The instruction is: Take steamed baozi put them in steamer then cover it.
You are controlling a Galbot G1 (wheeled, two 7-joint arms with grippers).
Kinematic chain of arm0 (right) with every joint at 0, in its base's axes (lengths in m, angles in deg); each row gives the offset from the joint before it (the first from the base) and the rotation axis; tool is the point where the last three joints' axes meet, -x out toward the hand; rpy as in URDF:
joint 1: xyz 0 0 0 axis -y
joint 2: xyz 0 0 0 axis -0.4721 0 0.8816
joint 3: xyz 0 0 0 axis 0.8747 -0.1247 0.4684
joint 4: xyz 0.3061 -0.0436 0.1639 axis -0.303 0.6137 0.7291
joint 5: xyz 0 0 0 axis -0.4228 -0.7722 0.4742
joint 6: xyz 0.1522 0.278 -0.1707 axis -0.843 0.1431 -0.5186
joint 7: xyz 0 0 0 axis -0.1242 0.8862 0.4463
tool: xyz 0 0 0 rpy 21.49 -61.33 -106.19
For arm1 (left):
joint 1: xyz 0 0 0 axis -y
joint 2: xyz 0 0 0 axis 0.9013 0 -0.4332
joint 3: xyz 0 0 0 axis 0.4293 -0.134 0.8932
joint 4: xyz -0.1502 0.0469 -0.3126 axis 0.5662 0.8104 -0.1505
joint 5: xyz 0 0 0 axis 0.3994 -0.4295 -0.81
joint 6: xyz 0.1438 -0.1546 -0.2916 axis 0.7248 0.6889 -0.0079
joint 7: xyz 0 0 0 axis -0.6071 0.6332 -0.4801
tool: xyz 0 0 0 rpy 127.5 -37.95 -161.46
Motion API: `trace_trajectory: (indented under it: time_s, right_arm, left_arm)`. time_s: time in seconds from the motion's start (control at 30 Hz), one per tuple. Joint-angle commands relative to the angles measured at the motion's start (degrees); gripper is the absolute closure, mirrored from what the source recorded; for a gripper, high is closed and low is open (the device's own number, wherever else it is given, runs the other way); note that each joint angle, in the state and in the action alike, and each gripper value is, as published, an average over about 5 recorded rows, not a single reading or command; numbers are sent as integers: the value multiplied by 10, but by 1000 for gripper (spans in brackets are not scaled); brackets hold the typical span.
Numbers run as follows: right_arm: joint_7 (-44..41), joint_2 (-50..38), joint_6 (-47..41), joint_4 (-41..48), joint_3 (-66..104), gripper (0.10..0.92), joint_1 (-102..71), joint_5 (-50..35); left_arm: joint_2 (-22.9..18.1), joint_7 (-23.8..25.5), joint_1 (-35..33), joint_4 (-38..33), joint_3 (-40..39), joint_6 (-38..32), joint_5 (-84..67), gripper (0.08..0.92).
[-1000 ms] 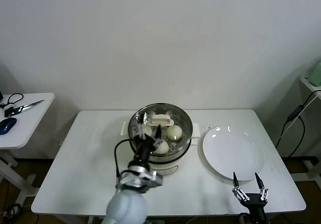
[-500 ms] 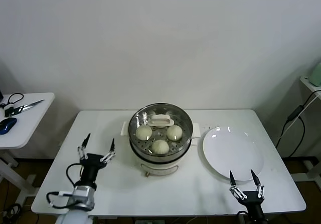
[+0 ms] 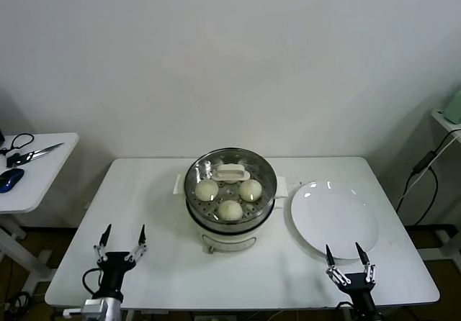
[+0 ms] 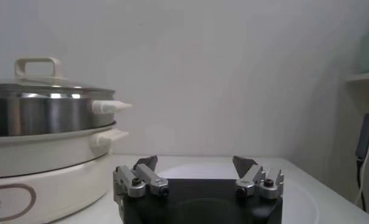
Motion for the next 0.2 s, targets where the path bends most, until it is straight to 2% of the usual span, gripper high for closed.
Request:
trace_trajectory:
  time_s: [0.03, 0.2]
  right_arm:
    - [-2, 1, 4, 2, -3, 203, 1, 0]
    - [-1, 3, 6, 2, -4, 203, 0, 1]
  left_arm:
    - [3, -1, -21, 36, 15, -45, -43, 177]
    - [1, -1, -19, 36, 7, -44, -41, 177]
